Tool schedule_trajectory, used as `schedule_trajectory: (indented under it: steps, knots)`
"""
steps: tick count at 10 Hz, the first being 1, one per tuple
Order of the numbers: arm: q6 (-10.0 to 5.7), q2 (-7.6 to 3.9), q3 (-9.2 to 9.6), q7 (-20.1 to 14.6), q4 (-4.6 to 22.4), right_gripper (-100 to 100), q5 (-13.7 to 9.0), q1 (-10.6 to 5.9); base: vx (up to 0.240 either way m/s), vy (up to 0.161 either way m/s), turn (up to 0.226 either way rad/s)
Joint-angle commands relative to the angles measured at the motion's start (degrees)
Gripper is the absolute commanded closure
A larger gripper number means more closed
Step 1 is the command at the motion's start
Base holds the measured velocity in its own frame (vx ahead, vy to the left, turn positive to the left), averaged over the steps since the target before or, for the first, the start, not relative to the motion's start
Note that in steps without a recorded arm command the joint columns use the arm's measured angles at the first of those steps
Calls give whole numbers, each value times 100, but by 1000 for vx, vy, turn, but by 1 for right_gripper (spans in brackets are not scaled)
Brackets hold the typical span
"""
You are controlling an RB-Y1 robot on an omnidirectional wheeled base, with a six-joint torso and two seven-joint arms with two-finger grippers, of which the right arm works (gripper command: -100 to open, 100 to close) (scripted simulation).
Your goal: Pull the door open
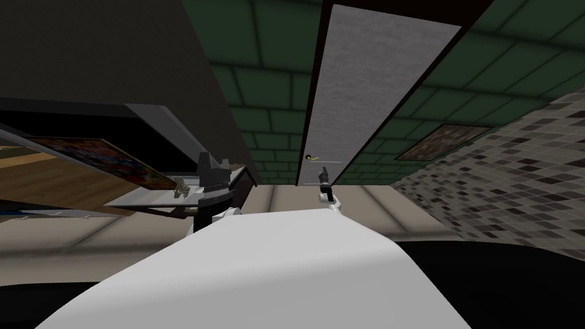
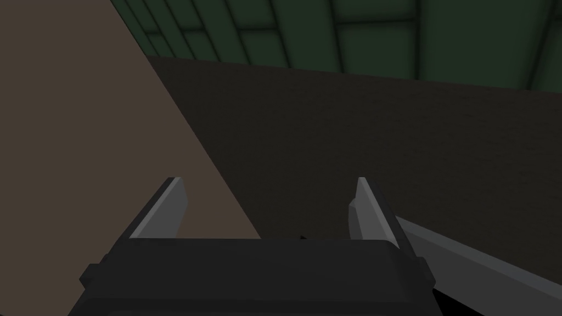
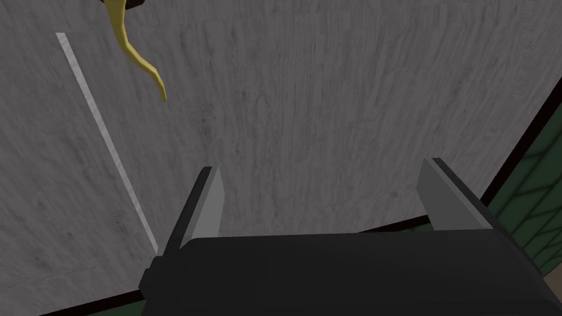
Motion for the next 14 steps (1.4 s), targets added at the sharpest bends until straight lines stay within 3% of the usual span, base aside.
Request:
schedule_trajectory:
  steps: [1,4,5,6,8,9,14]
  knots:
    - [-18,-38,-33,19,286,-100,-6,-123,60,-32,101]
    - [-31,-68,-60,37,560,-100,-11,-221,39,-29,65]
    - [-44,-97,-88,54,795,-100,-16,-320,40,-28,121]
    - [-44,-97,-88,54,795,-100,-16,-320,37,-28,54]
    - [-68,-153,-139,88,1209,-100,-25,-507,54,-37,118]
    - [-68,-153,-139,88,1241,-100,-25,-507,49,-44,61]
    - [-113,-253,-233,148,2012,-100,-42,-845,46,-43,97]
